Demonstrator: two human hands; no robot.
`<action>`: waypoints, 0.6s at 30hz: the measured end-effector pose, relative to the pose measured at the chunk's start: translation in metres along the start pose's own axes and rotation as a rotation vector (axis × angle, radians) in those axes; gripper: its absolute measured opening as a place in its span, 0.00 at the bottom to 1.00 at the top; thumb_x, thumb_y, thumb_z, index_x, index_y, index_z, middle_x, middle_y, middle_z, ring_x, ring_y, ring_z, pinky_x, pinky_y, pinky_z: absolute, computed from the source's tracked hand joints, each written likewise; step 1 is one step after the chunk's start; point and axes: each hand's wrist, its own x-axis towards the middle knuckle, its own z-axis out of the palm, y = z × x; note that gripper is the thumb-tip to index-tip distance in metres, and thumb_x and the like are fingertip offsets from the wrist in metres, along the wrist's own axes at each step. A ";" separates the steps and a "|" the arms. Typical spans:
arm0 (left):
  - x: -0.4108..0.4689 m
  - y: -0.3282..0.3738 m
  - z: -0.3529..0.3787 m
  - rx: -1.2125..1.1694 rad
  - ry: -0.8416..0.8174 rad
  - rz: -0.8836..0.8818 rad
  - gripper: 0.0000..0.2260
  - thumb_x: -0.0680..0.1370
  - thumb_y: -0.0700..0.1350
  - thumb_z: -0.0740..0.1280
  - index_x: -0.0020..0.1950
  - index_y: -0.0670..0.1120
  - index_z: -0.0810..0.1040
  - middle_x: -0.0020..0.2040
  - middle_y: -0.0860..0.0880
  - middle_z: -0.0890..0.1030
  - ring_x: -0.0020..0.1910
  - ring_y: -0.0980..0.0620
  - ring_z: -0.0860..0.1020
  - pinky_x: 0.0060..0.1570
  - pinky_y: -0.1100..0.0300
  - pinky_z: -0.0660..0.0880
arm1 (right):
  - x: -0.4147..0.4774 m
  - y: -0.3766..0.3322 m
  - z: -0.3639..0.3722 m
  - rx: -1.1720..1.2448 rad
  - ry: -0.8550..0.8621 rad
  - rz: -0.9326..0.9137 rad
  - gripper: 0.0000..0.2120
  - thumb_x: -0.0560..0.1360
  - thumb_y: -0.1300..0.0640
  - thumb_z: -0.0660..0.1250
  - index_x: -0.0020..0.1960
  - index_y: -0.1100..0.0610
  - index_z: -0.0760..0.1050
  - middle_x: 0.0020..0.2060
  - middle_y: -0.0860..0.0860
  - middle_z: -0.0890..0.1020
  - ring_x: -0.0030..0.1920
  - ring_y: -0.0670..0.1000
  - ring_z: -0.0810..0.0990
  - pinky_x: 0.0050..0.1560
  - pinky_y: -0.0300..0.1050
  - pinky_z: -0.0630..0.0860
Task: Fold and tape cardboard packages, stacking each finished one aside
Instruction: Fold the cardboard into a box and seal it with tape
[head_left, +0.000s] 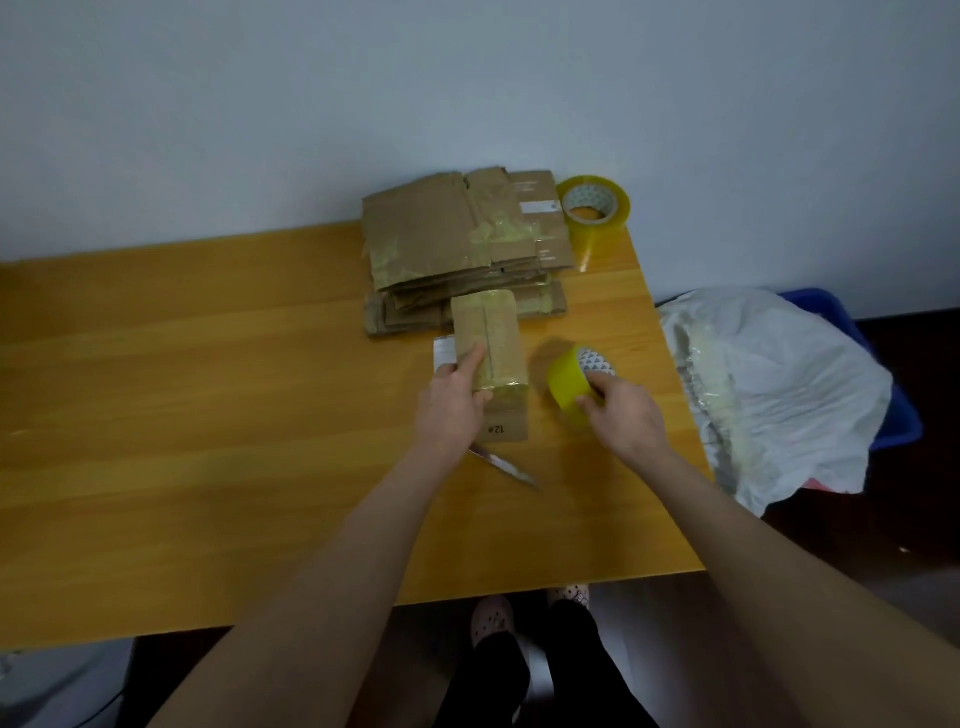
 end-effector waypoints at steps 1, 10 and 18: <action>0.000 0.003 0.001 0.020 0.011 -0.007 0.26 0.79 0.45 0.66 0.75 0.55 0.61 0.61 0.42 0.75 0.55 0.41 0.76 0.53 0.49 0.75 | 0.002 0.002 -0.003 0.054 0.011 0.012 0.17 0.80 0.54 0.63 0.67 0.56 0.73 0.59 0.57 0.80 0.57 0.60 0.78 0.52 0.52 0.76; -0.006 0.015 -0.005 -0.018 -0.024 -0.032 0.35 0.77 0.44 0.68 0.77 0.57 0.52 0.72 0.45 0.64 0.65 0.44 0.71 0.58 0.51 0.72 | 0.010 0.008 -0.033 0.363 0.055 -0.053 0.15 0.78 0.58 0.65 0.64 0.58 0.76 0.57 0.55 0.81 0.59 0.57 0.77 0.53 0.45 0.71; -0.028 0.005 -0.002 -0.038 0.229 -0.186 0.20 0.77 0.42 0.67 0.68 0.45 0.68 0.65 0.45 0.69 0.55 0.48 0.74 0.46 0.60 0.71 | 0.015 -0.019 -0.036 0.412 0.138 -0.073 0.11 0.79 0.57 0.64 0.59 0.58 0.77 0.50 0.55 0.82 0.52 0.57 0.78 0.45 0.46 0.71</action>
